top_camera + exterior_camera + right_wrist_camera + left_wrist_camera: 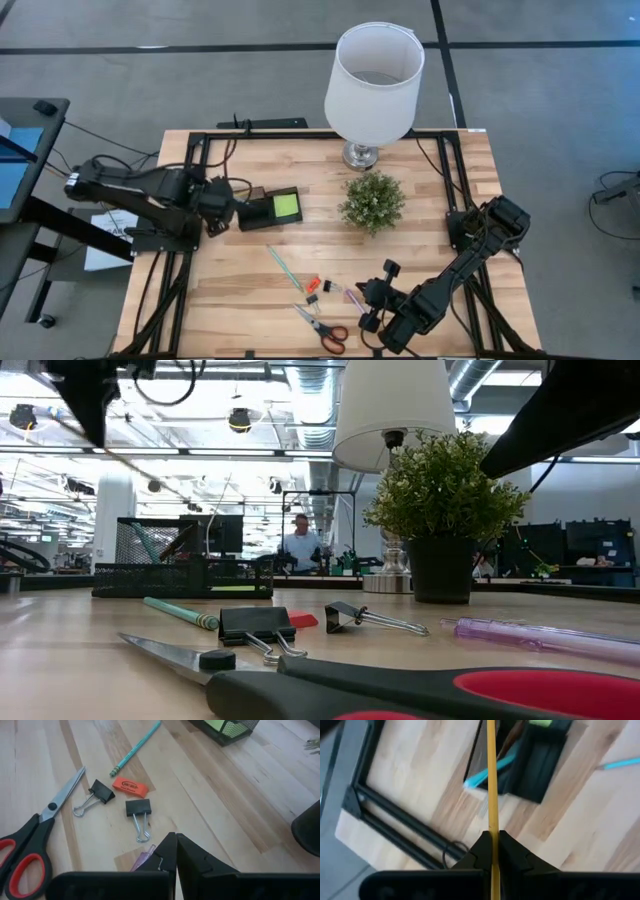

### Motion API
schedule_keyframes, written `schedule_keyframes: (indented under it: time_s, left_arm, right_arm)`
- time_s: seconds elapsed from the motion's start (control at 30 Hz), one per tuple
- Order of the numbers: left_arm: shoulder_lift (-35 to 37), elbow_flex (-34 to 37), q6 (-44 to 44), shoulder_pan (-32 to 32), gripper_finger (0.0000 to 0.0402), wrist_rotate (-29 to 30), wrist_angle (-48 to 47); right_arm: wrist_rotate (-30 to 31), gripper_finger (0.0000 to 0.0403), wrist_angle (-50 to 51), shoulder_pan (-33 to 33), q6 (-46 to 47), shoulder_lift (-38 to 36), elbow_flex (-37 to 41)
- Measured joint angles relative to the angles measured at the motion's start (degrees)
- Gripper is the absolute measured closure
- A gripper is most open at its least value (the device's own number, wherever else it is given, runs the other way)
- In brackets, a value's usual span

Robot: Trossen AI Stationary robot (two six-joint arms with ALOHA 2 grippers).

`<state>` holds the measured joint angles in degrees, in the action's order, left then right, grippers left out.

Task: Pick and place office supplies into organizer
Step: Put the yellow pencil into the black desk organizer, then put the purple pen into the black desk organizer

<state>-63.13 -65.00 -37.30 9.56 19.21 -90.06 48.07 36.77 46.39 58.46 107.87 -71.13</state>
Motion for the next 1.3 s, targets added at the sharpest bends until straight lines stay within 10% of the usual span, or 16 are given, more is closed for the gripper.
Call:
schedule_keyframes:
  time_s: [0.83, 1.3]
  left_arm:
    - [-9.7, 6.3, 18.4, -10.0, 0.0360, -3.5, 0.0]
    - [-22.1, -12.4, 27.2, -12.3, 0.0396, 5.0, 0.0]
  right_arm:
    - [-0.2, 0.0403, -1.2, -2.6, -0.5, 0.0, 0.0]
    - [-0.1, 0.0403, -0.8, -2.5, -0.6, 0.0, 0.0]
